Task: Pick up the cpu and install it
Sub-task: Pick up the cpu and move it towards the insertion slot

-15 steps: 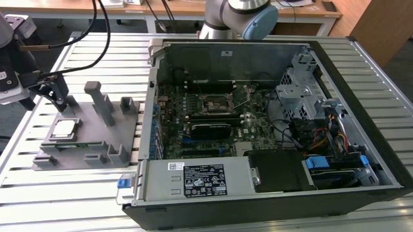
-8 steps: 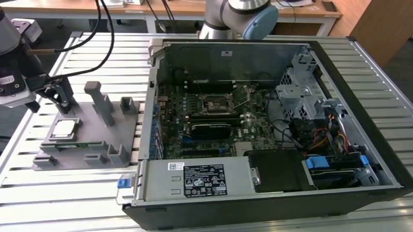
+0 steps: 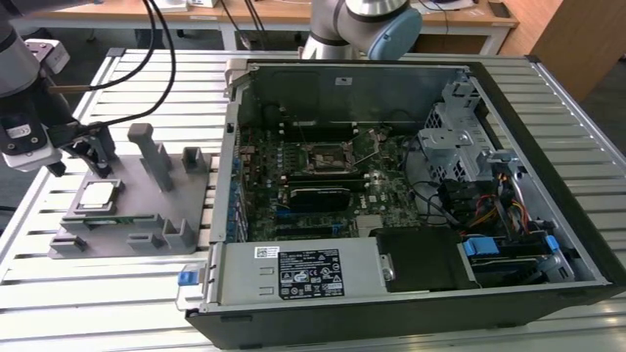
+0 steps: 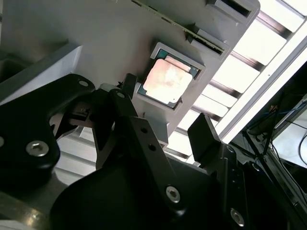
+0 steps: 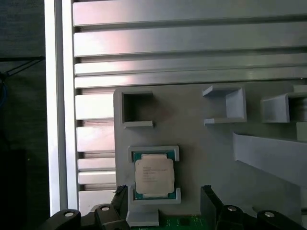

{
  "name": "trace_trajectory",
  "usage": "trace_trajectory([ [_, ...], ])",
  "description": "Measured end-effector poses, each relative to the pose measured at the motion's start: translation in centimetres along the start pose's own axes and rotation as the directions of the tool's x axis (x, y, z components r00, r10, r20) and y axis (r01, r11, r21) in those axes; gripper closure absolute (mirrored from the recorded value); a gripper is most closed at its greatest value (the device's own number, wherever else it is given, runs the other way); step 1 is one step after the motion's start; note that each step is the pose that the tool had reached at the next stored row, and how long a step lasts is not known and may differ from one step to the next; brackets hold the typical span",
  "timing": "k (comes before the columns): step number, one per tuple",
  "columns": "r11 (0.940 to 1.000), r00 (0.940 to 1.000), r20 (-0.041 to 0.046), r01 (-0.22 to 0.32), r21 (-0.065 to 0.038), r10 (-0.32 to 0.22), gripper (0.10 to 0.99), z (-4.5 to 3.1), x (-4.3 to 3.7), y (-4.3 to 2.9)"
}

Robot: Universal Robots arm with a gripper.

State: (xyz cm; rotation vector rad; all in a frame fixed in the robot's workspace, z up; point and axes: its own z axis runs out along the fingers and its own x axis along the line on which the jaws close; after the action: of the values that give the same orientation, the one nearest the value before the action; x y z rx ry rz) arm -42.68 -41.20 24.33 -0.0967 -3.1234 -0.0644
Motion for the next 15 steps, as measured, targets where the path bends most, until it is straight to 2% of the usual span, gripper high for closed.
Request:
trace_trajectory([
  [6, 0.9999, 0.9999, -0.0006, 0.014, 0.0, -0.014, 0.38, 0.95, 0.0, -0.11],
  [15, 0.9999, 0.9999, -0.0007, 0.017, 0.0, -0.017, 0.38, 2.34, 0.45, -0.18],
])
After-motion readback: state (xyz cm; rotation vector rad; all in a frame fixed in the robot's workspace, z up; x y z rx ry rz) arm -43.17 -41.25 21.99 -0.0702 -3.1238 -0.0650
